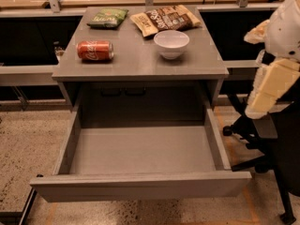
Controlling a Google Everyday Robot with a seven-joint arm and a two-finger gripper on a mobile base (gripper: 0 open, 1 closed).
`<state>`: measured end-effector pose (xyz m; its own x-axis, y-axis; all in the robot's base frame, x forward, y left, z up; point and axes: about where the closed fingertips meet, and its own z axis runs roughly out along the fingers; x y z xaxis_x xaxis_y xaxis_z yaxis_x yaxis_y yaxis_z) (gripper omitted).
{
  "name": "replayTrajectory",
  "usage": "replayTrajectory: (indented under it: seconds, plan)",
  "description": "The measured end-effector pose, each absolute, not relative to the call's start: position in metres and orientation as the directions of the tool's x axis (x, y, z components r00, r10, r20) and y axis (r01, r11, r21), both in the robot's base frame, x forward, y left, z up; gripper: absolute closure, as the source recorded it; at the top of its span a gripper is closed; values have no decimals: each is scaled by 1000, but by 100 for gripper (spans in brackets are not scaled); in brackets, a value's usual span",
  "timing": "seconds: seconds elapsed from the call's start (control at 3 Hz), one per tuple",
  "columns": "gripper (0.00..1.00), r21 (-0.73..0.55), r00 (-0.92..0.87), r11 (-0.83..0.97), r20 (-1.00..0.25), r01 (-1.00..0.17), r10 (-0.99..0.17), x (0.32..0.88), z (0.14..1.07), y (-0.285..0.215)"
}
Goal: Place coke can into top drawer
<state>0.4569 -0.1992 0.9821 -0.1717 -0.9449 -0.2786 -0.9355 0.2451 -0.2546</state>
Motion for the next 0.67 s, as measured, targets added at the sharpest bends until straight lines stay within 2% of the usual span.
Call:
replayTrajectory:
  seconds: [0.67]
  plan:
    - [0, -263, 17, 121, -468, -957, -883, 524, 1008, -119]
